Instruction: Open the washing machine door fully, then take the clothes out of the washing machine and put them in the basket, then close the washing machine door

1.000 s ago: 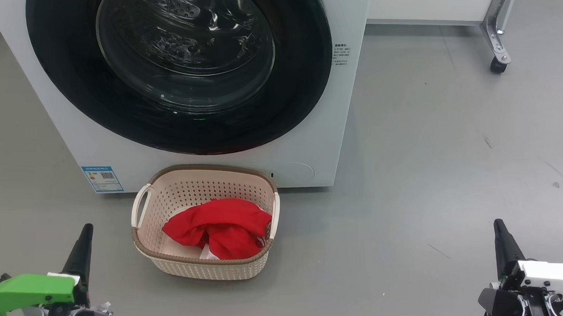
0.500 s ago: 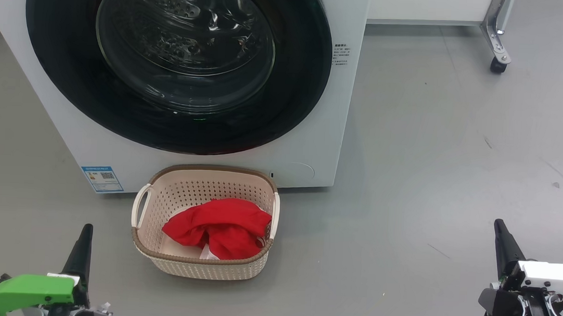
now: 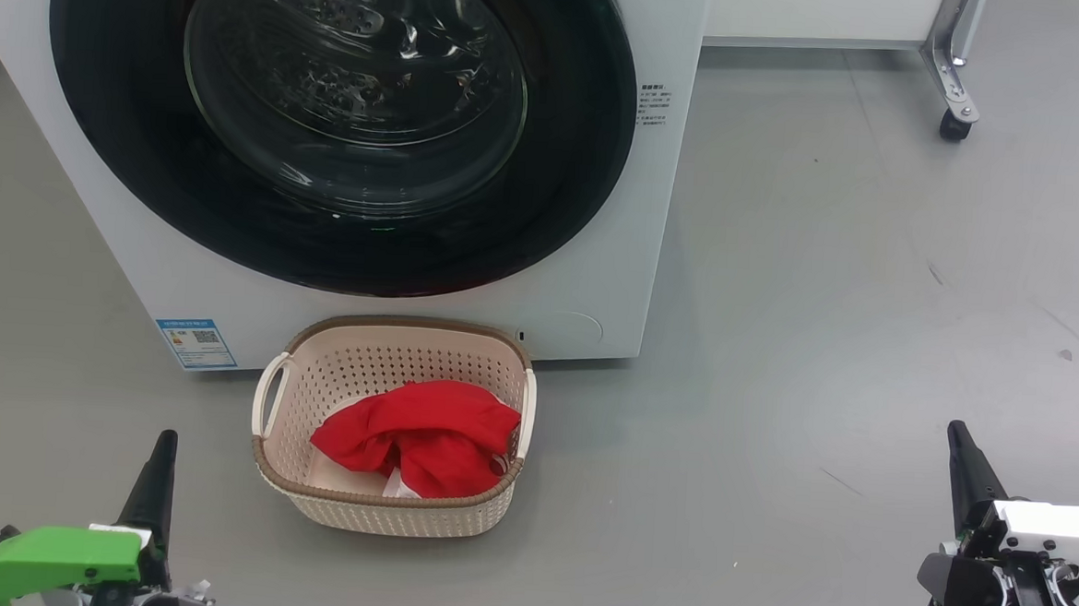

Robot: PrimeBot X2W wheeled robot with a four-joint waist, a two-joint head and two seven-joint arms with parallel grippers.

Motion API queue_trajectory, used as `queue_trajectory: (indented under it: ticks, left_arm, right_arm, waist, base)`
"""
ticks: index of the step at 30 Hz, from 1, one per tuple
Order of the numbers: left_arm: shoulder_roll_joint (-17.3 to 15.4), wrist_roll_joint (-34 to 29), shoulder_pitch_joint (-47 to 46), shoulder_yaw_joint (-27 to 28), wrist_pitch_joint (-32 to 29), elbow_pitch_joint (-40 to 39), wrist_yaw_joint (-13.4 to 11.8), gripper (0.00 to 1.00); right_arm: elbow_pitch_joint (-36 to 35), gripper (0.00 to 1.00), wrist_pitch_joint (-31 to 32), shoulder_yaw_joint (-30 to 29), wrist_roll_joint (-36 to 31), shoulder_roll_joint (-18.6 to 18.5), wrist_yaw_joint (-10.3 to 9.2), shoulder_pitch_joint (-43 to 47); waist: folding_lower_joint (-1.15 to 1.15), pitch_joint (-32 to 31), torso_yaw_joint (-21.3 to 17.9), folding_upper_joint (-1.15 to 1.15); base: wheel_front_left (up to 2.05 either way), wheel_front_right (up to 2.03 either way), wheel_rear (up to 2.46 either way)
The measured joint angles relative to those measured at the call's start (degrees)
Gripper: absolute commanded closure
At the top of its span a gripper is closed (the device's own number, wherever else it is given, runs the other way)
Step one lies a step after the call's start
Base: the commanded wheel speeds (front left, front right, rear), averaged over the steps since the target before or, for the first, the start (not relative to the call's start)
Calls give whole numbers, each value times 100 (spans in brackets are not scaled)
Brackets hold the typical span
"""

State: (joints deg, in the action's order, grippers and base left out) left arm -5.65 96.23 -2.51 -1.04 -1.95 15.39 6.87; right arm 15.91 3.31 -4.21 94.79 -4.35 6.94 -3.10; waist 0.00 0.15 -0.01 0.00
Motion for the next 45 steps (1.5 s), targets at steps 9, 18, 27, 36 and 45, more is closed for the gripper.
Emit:
queue_trajectory:
  ticks: [9, 18, 27, 36, 45]
  left_arm:
    - [0, 0, -4, 5, 0, 18, 1, 100]
    - [1, 0, -8, 12, 0, 26, 1, 100]
    - [2, 0, -16, 24, 0, 35, 1, 100]
    - [3, 0, -19, 31, -1, 42, 1, 100]
    - [5, 0, -21, 36, -9, 46, 2, 100]
  right_arm:
    - [13, 100, 0, -5, 0, 0, 0, -1]
    - [16, 100, 1, -9, 0, 1, 0, -1]
    - [19, 100, 25, -13, 0, 2, 0, -2]
    - [19, 100, 26, -18, 0, 2, 0, -2]
    - [19, 100, 26, -24, -1, 3, 0, -2]
  waist:
    - [0, 0, 0, 0]
    - [0, -1, 0, 0]
    - [0, -1, 0, 0]
    - [0, -1, 0, 0]
    - [0, -1, 0, 0]
  base:
    - [0, 0, 0]
    - [0, 0, 0]
    - [0, 0, 0]
    - [0, 0, 0]
    - [0, 0, 0]
